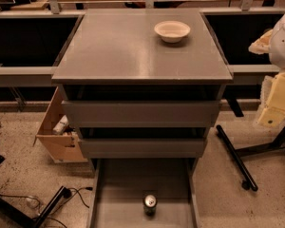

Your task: Pick green can from bottom drawer and place on counter

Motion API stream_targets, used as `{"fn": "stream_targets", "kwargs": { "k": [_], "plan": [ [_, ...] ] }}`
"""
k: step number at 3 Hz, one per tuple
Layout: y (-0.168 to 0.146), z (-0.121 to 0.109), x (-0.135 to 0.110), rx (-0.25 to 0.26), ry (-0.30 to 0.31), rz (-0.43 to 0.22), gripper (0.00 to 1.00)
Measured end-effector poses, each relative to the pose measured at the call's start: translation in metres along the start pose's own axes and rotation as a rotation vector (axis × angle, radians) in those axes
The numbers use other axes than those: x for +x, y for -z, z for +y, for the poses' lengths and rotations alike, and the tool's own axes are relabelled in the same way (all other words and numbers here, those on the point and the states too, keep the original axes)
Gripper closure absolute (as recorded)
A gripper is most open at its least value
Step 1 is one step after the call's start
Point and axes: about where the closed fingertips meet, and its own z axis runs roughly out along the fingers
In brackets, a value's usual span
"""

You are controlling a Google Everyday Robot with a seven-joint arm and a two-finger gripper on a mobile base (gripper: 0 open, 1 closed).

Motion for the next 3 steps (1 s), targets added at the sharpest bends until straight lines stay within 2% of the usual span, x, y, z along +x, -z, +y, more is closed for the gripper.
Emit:
{"fn": "stream_targets", "kwargs": {
  "k": [1, 2, 3],
  "plan": [
    [0.000, 0.000, 0.000, 0.000, 0.000, 0.000, 0.00],
    [-0.021, 0.004, -0.002, -0.001, -0.035, -0.049, 0.00],
    [-0.068, 0.041, 0.002, -0.041, -0.115, -0.183, 0.00]
  ]
}}
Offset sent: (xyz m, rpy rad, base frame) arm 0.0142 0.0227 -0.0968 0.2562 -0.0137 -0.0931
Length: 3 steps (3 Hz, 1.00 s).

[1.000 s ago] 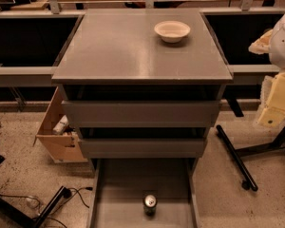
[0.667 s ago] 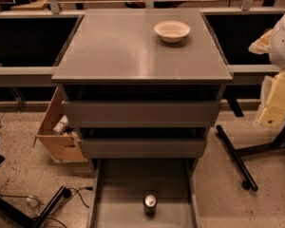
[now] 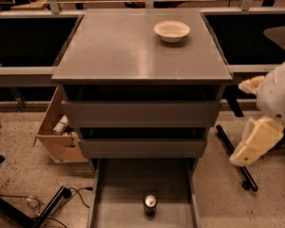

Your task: Pick green can from bottom drawer and place on counter

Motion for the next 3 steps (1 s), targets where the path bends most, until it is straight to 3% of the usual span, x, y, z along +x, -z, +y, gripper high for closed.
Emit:
{"fn": "stream_targets", "kwargs": {
  "k": [2, 3],
  "plan": [
    [-0.119, 0.068, 0.045, -0.067, -0.137, -0.311, 0.00],
    [-0.166, 0.059, 0.052, -0.001, -0.177, -0.453, 0.00]
  ]
}}
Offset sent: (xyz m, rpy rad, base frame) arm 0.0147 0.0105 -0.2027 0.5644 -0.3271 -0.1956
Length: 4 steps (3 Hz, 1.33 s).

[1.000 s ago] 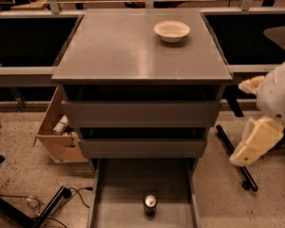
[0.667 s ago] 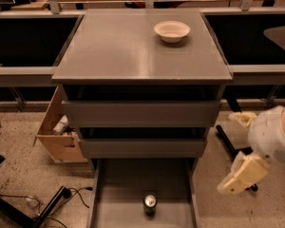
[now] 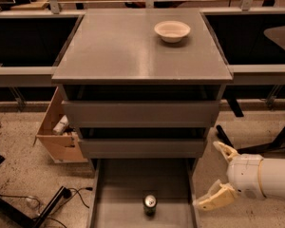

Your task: Pick green can from bottom drawer and place on counter

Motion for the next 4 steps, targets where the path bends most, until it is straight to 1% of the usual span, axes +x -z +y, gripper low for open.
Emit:
{"fn": "stream_targets", "kwargs": {
  "k": [1, 2, 3, 4],
  "plan": [
    [-0.006, -0.019, 0.006, 0.063, 0.018, -0.010, 0.00],
    [-0.006, -0.019, 0.005, 0.064, 0.017, -0.009, 0.00],
    [-0.023, -0.015, 0.011, 0.056, 0.017, -0.069, 0.00],
    [-0.055, -0.018, 0.025, 0.098, 0.046, -0.200, 0.00]
  ]
}}
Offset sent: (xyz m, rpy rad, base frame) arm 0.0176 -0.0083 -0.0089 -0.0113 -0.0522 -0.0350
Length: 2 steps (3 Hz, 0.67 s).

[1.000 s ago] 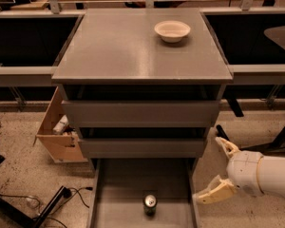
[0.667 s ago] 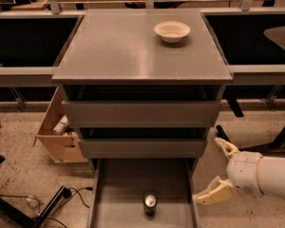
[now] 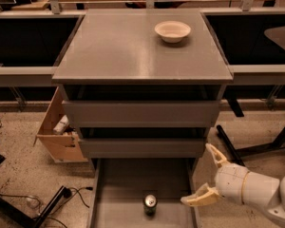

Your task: Pick green can from bottom drawer and place on counter

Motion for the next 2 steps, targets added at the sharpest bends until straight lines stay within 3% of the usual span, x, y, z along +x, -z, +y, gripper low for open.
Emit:
{"fn": "stream_targets", "kwargs": {
  "k": [1, 2],
  "plan": [
    [-0.031, -0.017, 0.041, 0.048, 0.084, -0.064, 0.00],
    [-0.069, -0.025, 0.099, 0.030, 0.090, -0.107, 0.00]
  ]
}}
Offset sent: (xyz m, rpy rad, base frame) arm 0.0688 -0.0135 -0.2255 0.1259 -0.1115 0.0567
